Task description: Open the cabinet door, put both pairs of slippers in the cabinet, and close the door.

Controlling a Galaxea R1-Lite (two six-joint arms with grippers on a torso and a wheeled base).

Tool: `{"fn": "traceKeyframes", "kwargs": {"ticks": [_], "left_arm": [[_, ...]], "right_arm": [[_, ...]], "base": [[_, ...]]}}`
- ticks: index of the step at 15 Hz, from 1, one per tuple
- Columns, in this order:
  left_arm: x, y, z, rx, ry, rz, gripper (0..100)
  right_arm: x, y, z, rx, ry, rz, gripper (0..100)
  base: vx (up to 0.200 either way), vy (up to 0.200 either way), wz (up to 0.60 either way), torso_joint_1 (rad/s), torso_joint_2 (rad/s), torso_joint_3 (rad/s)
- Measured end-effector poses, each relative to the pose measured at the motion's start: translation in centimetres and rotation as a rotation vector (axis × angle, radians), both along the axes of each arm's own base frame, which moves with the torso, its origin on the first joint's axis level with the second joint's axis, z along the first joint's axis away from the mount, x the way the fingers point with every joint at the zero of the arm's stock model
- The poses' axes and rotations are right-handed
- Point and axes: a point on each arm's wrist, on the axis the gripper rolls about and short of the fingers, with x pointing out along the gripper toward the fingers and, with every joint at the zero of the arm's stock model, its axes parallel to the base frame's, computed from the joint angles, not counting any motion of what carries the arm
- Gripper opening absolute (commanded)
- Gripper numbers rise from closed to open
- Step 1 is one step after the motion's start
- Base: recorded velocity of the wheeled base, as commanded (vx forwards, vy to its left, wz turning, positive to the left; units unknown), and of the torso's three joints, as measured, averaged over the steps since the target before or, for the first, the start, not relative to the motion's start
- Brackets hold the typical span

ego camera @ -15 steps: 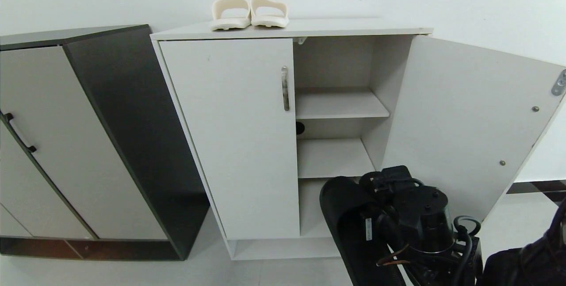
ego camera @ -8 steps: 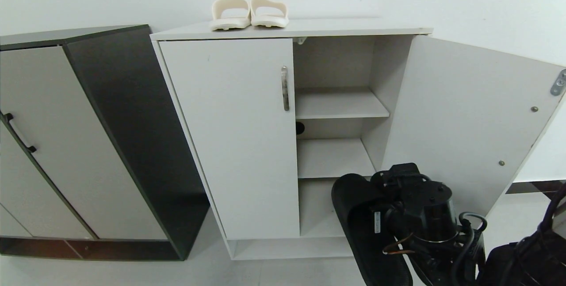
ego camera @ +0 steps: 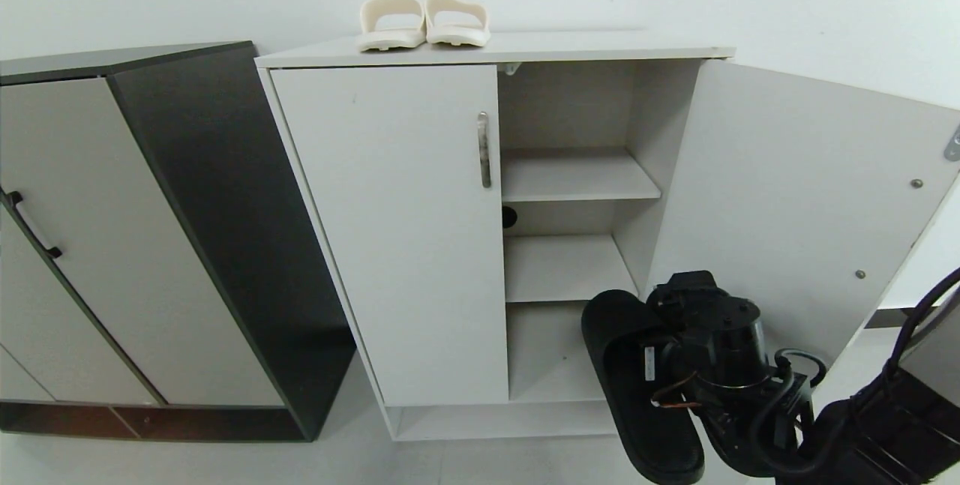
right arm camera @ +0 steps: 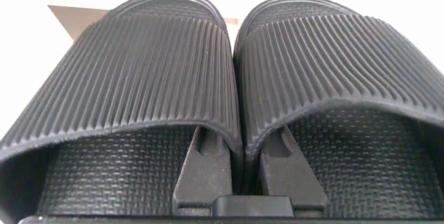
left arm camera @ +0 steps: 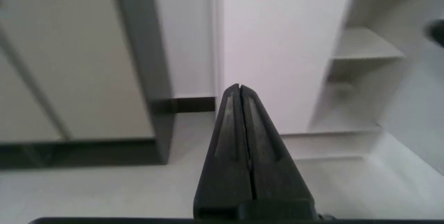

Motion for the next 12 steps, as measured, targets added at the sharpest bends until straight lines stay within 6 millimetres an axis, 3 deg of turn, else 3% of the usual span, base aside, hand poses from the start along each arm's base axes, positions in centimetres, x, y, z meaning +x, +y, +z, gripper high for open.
{"fn": "traceKeyframes", "kwargs": {"ticks": [4, 7, 8, 12], "left_arm": [[-0.1, 0.0, 0.0, -0.003, -0.014, -0.008, 0], [-0.1, 0.0, 0.0, -0.003, -0.016, -0.007, 0], [-0.1, 0.0, 0.0, -0.003, -0.015, -0.008, 0], [-0.1, 0.0, 0.0, -0.003, -0.017, -0.008, 0]], "right_arm": [[-1.4, 3.1, 0.8, 0.08, -0.059, 0.172, 0], [-2.6, 5.9, 1.2, 0.106, -0.084, 0.249, 0], [-2.6, 6.3, 1.3, 0.105, -0.094, 0.229, 0], [-2.2, 6.8, 0.4, 0.082, -0.087, 0.195, 0]], "base": [[0.0, 0.0, 0.0, 0.0, 0.0, 0.0], [0.0, -0.2, 0.0, 0.002, 0.0, 0.001], [0.0, -0.2, 0.0, -0.002, 0.0, 0.002], [0.0, 0.0, 0.0, 0.0, 0.0, 0.0]]}}
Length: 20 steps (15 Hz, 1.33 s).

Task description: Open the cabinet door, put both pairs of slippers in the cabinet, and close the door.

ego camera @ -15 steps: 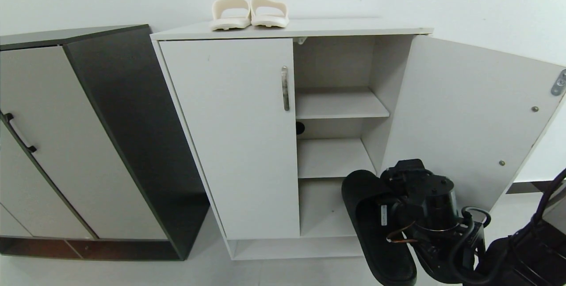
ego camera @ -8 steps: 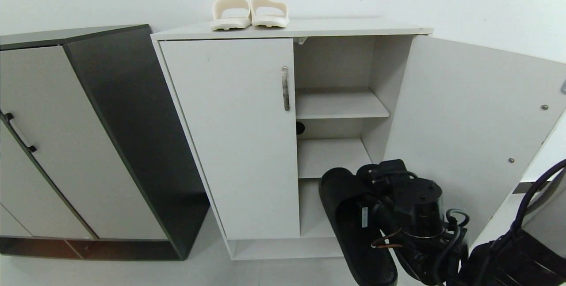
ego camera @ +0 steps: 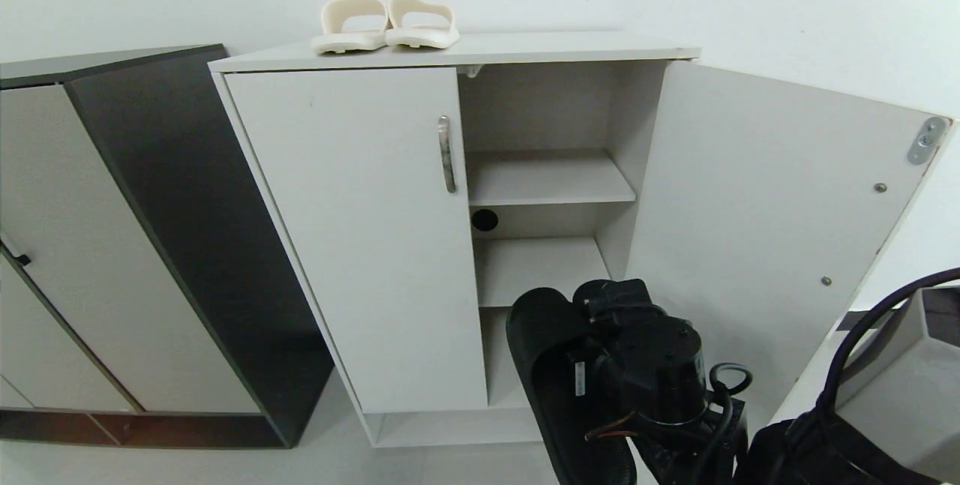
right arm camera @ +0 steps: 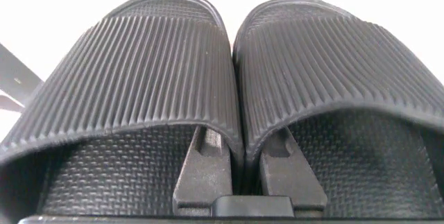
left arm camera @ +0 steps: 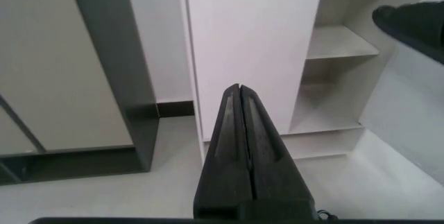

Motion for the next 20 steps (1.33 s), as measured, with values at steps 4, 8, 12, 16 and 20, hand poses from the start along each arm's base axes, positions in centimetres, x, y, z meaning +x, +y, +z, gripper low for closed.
{"fn": "traceKeyframes", "kwargs": {"ticks": [4, 8, 12, 16, 20], "left_arm": [[0.0, 0.0, 0.0, 0.0, 0.0, 0.0, 0], [0.0, 0.0, 0.0, 0.0, 0.0, 0.0, 0], [0.0, 0.0, 0.0, 0.0, 0.0, 0.0, 0], [0.0, 0.0, 0.0, 0.0, 0.0, 0.0, 0], [0.0, 0.0, 0.0, -0.001, 0.0, 0.0, 0]], "right_arm": [[1.2, -1.0, -0.5, -0.029, 0.0, -0.081, 0], [2.9, -2.6, -1.0, -0.065, 0.005, -0.142, 0], [3.8, -3.5, -1.1, -0.068, 0.004, -0.181, 0], [3.9, -3.6, -1.1, -0.069, 0.006, -0.185, 0], [3.8, -3.4, -1.0, -0.053, 0.001, -0.167, 0]], "base": [[0.0, 0.0, 0.0, 0.0, 0.0, 0.0], [0.0, 0.0, 0.0, 0.0, 0.0, 0.0], [0.0, 0.0, 0.0, 0.0, 0.0, 0.0], [0.0, 0.0, 0.0, 0.0, 0.0, 0.0], [0.0, 0.0, 0.0, 0.0, 0.0, 0.0]]}}
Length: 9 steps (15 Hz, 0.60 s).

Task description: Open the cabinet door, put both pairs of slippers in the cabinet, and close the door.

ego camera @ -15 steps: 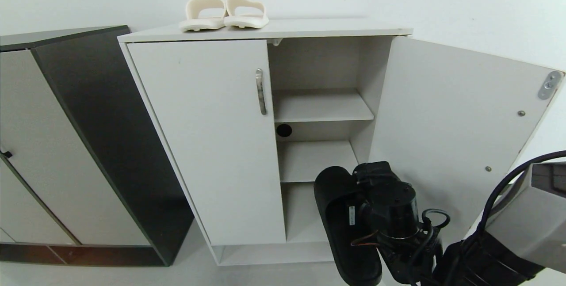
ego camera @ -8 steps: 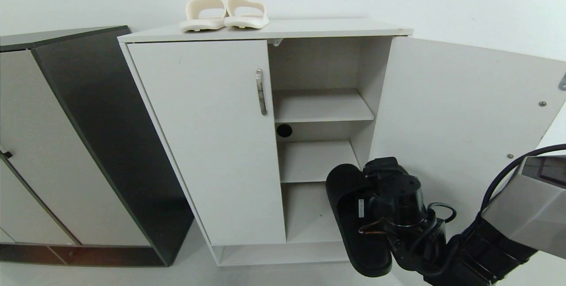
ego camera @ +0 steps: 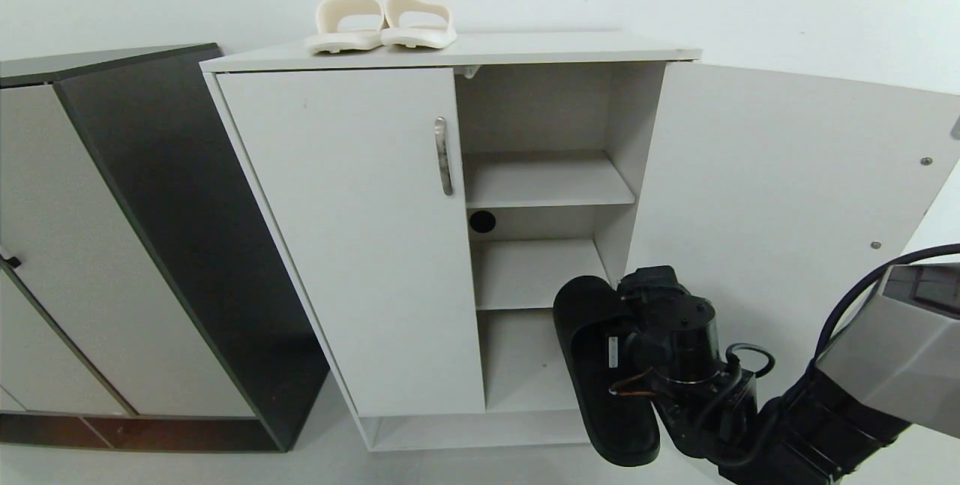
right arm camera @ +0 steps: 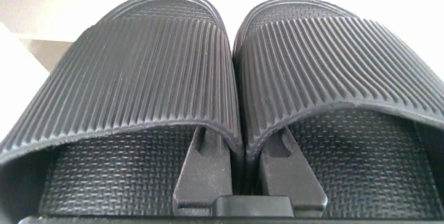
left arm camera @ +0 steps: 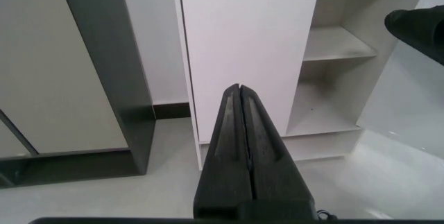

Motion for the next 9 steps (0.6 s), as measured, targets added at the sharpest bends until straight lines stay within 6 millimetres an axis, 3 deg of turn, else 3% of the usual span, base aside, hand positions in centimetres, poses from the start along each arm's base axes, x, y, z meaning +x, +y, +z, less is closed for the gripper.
{"fn": "traceKeyframes", "kwargs": {"ticks": [5, 7, 9], "left_arm": [[0.0, 0.0, 0.0, -0.01, 0.0, 0.002, 0], [0.0, 0.0, 0.0, -0.009, 0.0, 0.001, 0], [0.0, 0.0, 0.0, -0.009, 0.0, 0.001, 0]], "right_arm": [[0.5, 3.2, 0.0, 0.061, -0.034, 0.114, 0], [0.5, 5.0, -0.7, 0.084, -0.005, 0.137, 0], [0.5, 5.6, -1.6, 0.086, 0.059, 0.131, 0]], "base": [[0.0, 0.0, 0.0, 0.0, 0.0, 0.0], [0.0, 0.0, 0.0, 0.0, 0.0, 0.0], [0.0, 0.0, 0.0, 0.0, 0.0, 0.0]]}}
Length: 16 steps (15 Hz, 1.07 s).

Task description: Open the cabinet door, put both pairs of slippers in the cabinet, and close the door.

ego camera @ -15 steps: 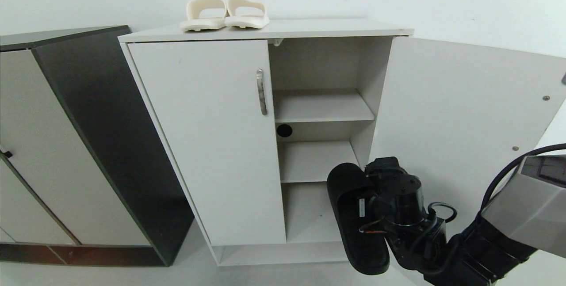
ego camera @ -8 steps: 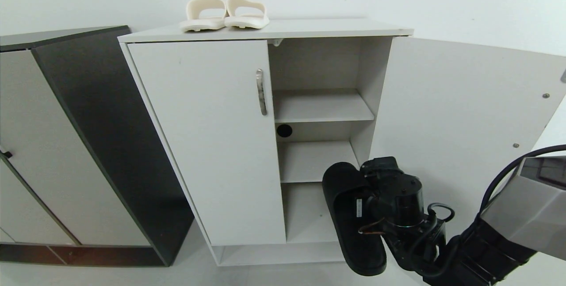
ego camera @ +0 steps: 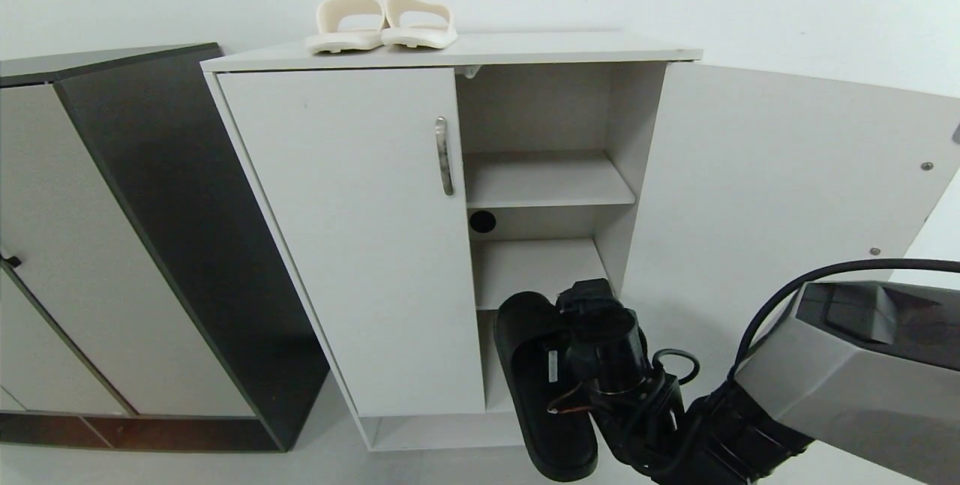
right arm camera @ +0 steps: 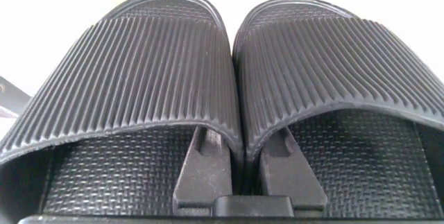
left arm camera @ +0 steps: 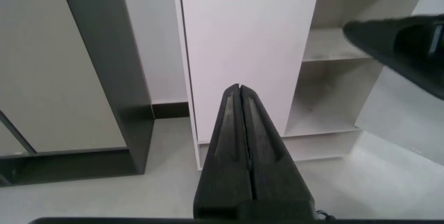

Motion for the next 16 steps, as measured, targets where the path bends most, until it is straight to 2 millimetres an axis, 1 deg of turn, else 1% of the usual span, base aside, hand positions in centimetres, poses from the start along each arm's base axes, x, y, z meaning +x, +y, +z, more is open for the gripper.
{"fn": "traceKeyframes", "kwargs": {"ticks": [2, 8, 10, 12, 14, 16], "left_arm": [[0.0, 0.0, 0.0, 0.0, 0.0, 0.0, 0], [0.0, 0.0, 0.0, 0.0, 0.0, 0.0, 0], [0.0, 0.0, 0.0, 0.0, 0.0, 0.0, 0], [0.0, 0.0, 0.0, 0.0, 0.0, 0.0, 0], [0.0, 0.0, 0.0, 0.0, 0.0, 0.0, 0], [0.0, 0.0, 0.0, 0.0, 0.0, 0.0, 0]], "right_arm": [[0.1, 0.4, -0.1, 0.008, 0.0, 0.004, 0], [0.3, 1.1, -1.4, 0.009, 0.021, 0.004, 0], [0.5, 1.1, -1.8, 0.004, 0.023, -0.009, 0], [0.7, 1.3, -2.1, -0.008, 0.008, -0.057, 0], [1.0, 1.5, -2.2, -0.007, -0.005, -0.08, 0], [1.0, 1.6, -1.8, 0.0, -0.063, -0.086, 0]], "base": [[0.0, 0.0, 0.0, 0.001, 0.0, -0.047], [0.0, 0.0, 0.0, 0.005, 0.0, -0.182], [0.0, 0.0, 0.0, 0.005, 0.0, -0.195], [0.0, 0.0, 0.0, 0.005, 0.0, -0.193], [0.0, 0.0, 0.0, 0.005, 0.0, -0.195], [0.0, 0.0, 0.0, 0.0, 0.0, -0.188]]}}
